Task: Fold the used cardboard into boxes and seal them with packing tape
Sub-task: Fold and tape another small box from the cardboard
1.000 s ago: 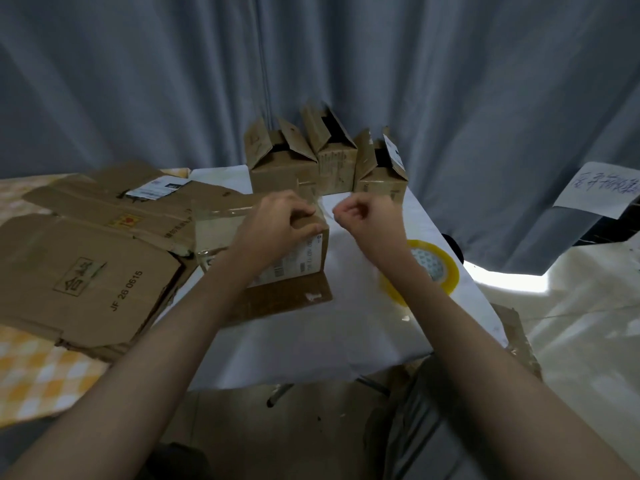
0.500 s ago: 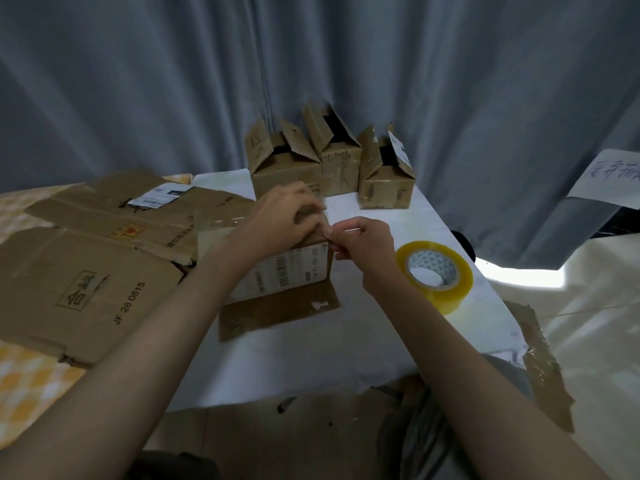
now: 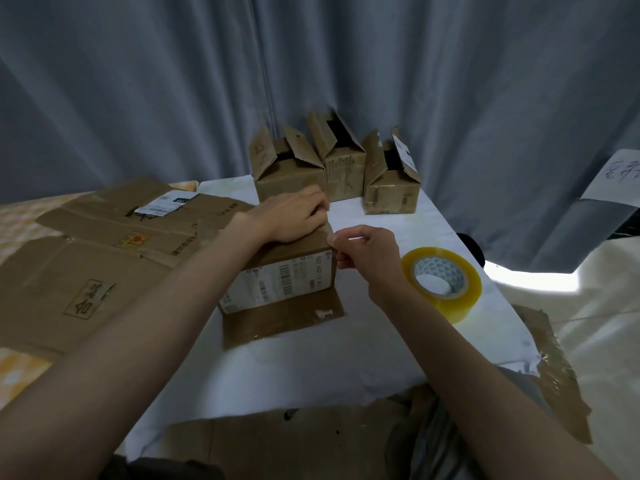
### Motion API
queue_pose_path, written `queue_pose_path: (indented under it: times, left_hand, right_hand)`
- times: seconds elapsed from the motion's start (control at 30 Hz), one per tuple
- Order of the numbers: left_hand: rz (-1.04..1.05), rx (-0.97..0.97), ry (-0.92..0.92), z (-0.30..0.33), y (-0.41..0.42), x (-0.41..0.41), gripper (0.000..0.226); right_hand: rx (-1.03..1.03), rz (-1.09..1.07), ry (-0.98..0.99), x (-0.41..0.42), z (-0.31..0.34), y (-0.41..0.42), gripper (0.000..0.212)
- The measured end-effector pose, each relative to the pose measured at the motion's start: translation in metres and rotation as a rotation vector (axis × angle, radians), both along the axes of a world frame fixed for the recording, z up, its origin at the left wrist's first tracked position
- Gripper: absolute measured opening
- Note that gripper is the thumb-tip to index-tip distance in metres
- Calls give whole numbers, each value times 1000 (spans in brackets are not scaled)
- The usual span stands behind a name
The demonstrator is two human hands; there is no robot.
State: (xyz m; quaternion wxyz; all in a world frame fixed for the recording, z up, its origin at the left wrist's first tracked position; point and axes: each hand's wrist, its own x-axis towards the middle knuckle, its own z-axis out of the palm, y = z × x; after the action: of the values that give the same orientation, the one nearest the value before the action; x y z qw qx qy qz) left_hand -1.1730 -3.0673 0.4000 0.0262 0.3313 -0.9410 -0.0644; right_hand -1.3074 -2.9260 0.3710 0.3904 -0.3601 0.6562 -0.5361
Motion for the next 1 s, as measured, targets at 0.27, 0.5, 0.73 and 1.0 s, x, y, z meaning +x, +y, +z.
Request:
queue_pose_path:
  times: [0.27, 0.5, 0.73, 1.0]
  left_hand:
    - [143, 45, 45, -7, -3, -3, 40]
    - [323, -93, -108, -3, 3, -21, 43]
    - [269, 38, 21, 3, 8, -14, 44]
    - [350, -101, 143, 3, 39, 33, 51]
  right_hand:
    - [-34, -33, 148, 2, -4, -1, 17]
    - [-27, 2, 253, 7, 3, -4, 19]
    - [10, -9, 166, 4, 11, 1, 19]
    - [86, 112, 212, 2, 15, -9, 36]
